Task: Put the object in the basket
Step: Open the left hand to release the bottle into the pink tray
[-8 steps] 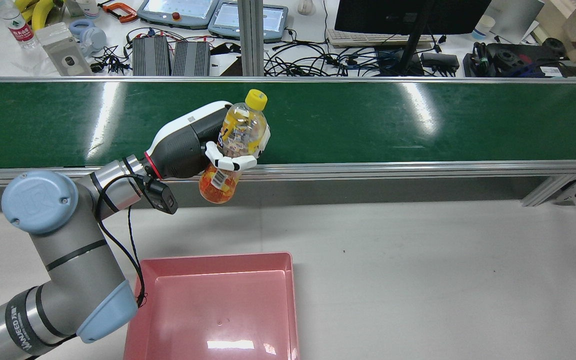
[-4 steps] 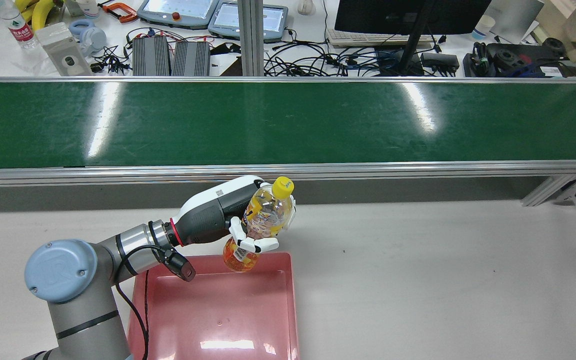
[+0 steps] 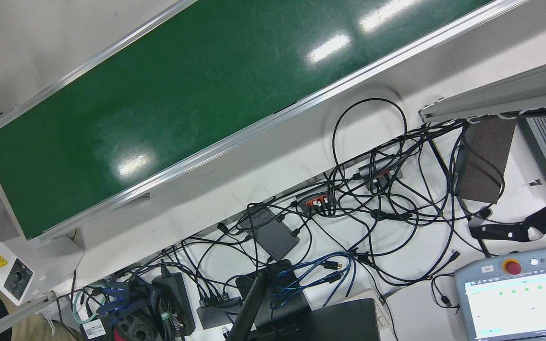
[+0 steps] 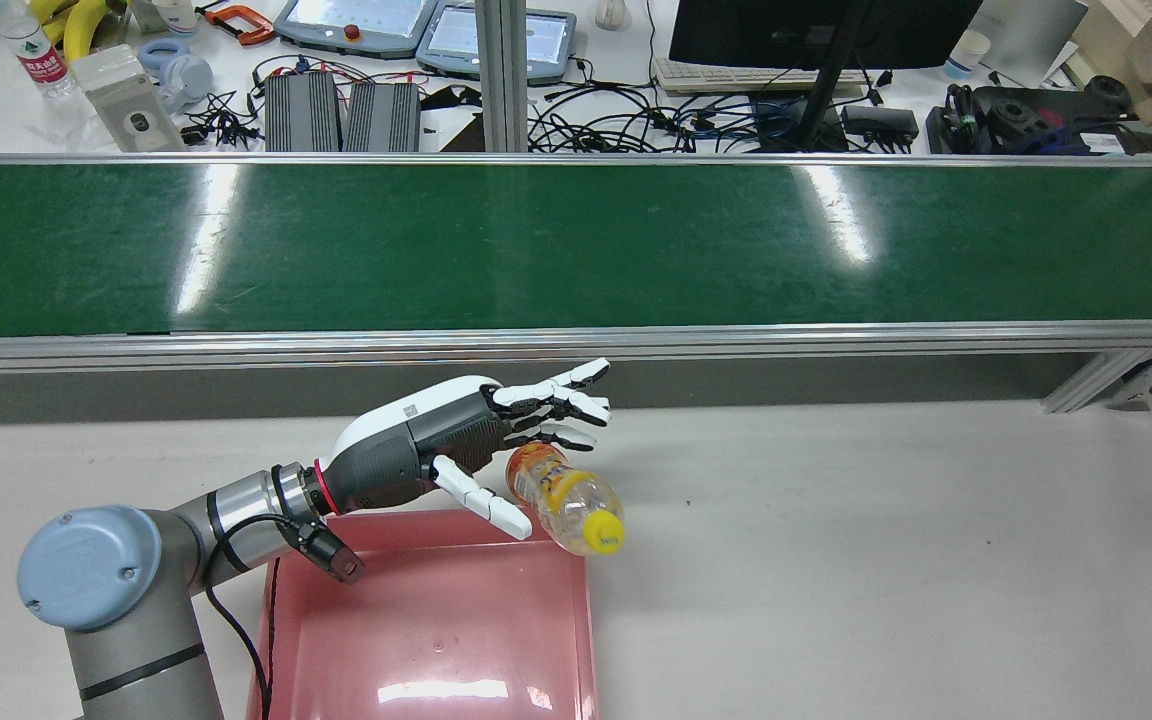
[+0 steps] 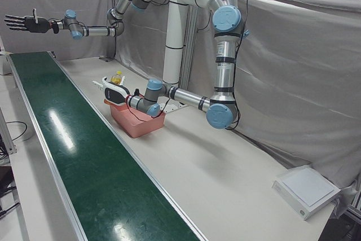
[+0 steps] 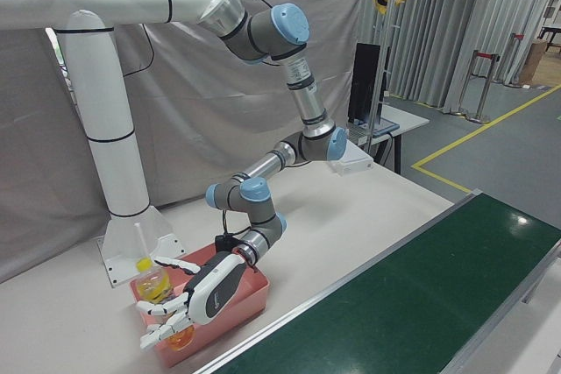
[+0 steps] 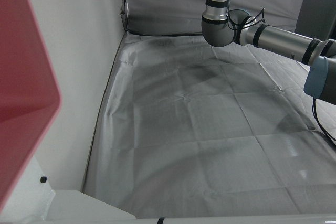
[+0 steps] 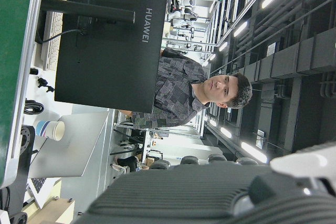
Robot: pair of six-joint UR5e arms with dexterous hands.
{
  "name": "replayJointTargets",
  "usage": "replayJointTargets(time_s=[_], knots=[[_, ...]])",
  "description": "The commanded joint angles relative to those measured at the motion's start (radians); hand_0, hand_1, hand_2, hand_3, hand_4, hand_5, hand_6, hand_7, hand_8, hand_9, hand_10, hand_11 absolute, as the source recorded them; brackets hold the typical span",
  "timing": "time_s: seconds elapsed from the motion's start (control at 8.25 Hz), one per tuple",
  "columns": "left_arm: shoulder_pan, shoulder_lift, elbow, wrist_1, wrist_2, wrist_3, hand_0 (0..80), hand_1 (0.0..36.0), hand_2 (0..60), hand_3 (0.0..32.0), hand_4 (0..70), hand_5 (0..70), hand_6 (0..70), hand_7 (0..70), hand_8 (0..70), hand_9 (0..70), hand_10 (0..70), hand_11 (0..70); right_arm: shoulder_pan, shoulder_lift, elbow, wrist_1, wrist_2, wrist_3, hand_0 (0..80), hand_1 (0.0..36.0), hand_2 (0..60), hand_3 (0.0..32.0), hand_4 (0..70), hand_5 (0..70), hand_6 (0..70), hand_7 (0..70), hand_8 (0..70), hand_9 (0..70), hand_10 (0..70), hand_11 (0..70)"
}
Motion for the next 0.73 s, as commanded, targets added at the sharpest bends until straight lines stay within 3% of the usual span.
replayJointTargets(time_s=[0.0, 0.61], knots=[[-0.002, 0.006, -0.003, -0.025, -0.003, -0.014, 46.6, 3.4, 0.0, 0.0, 12.8, 10.1, 0.0, 4.1, 7.5, 10.2, 5.4, 8.4, 0.000, 0.000, 0.000, 0.000, 0.000, 0.002, 0.0, 0.0, 0.0, 0.0, 0.0, 0.0, 0.0, 0.0, 0.0, 0.0, 0.0, 0.0], [-0.010, 0.007, -0.031, -0.015, 0.002, -0.020, 47.0, 3.4, 0.0, 0.0, 14.5, 11.1, 0.0, 2.6, 7.0, 9.4, 5.6, 8.7, 0.000, 0.000, 0.000, 0.000, 0.000, 0.000, 0.0, 0.0, 0.0, 0.0, 0.0, 0.0, 0.0, 0.0, 0.0, 0.0, 0.0, 0.0]])
